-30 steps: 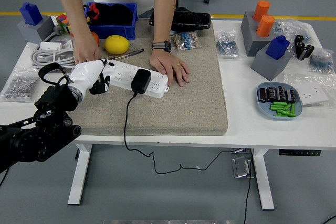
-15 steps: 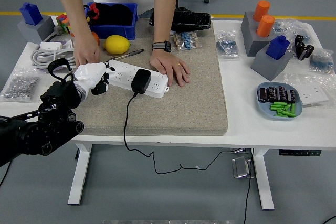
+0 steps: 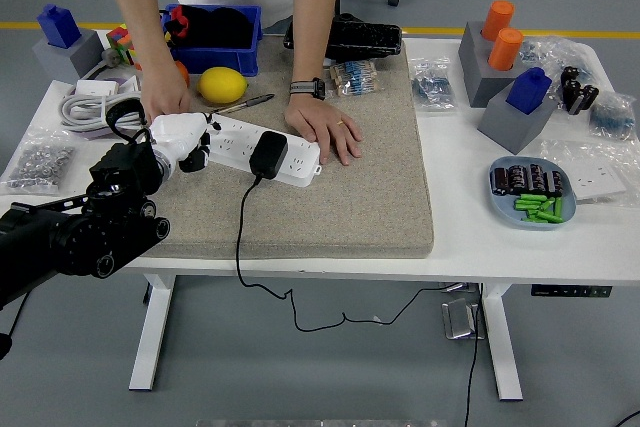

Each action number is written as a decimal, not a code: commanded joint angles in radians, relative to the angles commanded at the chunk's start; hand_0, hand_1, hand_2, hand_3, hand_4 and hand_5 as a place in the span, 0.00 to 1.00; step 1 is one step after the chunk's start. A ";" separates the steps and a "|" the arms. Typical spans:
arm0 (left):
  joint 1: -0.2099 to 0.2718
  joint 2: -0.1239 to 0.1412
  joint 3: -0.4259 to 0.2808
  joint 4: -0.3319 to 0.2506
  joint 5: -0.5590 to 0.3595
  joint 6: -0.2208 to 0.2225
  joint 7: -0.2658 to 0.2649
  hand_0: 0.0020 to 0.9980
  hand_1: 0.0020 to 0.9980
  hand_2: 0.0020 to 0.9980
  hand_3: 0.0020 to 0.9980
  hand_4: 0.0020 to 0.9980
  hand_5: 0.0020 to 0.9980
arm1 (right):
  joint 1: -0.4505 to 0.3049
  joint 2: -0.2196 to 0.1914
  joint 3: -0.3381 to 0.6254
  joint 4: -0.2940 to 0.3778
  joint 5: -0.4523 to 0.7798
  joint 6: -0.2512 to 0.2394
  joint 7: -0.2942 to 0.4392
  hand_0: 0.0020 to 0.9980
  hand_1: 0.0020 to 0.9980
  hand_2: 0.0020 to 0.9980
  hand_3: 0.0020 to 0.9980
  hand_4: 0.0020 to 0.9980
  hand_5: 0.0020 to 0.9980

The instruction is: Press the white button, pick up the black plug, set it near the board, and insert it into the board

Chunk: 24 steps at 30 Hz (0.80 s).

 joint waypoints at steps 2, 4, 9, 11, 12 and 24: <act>-0.006 -0.003 0.015 0.009 -0.007 0.000 0.001 0.30 0.10 0.13 0.78 0.00 0.00 | 0.000 0.000 -0.001 0.000 0.000 0.000 0.000 0.85 0.73 0.72 0.69 0.86 0.47; -0.011 -0.006 0.028 0.019 -0.015 -0.001 0.001 0.30 0.10 0.13 0.78 0.00 0.00 | 0.000 0.000 -0.001 0.000 0.000 0.000 0.000 0.85 0.73 0.72 0.69 0.86 0.47; -0.025 -0.012 0.074 0.050 -0.045 0.000 -0.001 0.29 0.10 0.13 0.78 0.00 0.00 | 0.001 0.001 -0.002 0.000 0.001 0.000 0.000 0.85 0.73 0.72 0.69 0.86 0.47; -0.029 -0.014 0.088 0.059 -0.050 0.001 -0.001 0.29 0.10 0.13 0.78 0.00 0.00 | 0.001 0.000 -0.004 0.000 0.001 0.000 0.001 0.85 0.73 0.72 0.69 0.86 0.47; -0.031 -0.015 0.094 0.062 -0.052 0.003 -0.001 0.29 0.10 0.12 0.78 0.00 0.00 | 0.001 0.000 -0.004 0.000 0.001 0.000 0.000 0.85 0.73 0.72 0.69 0.86 0.47; -0.034 -0.033 0.156 0.082 -0.070 0.006 -0.006 0.28 0.10 0.12 0.78 0.00 0.00 | 0.002 0.001 -0.006 -0.001 0.002 0.000 0.002 0.85 0.73 0.72 0.69 0.86 0.47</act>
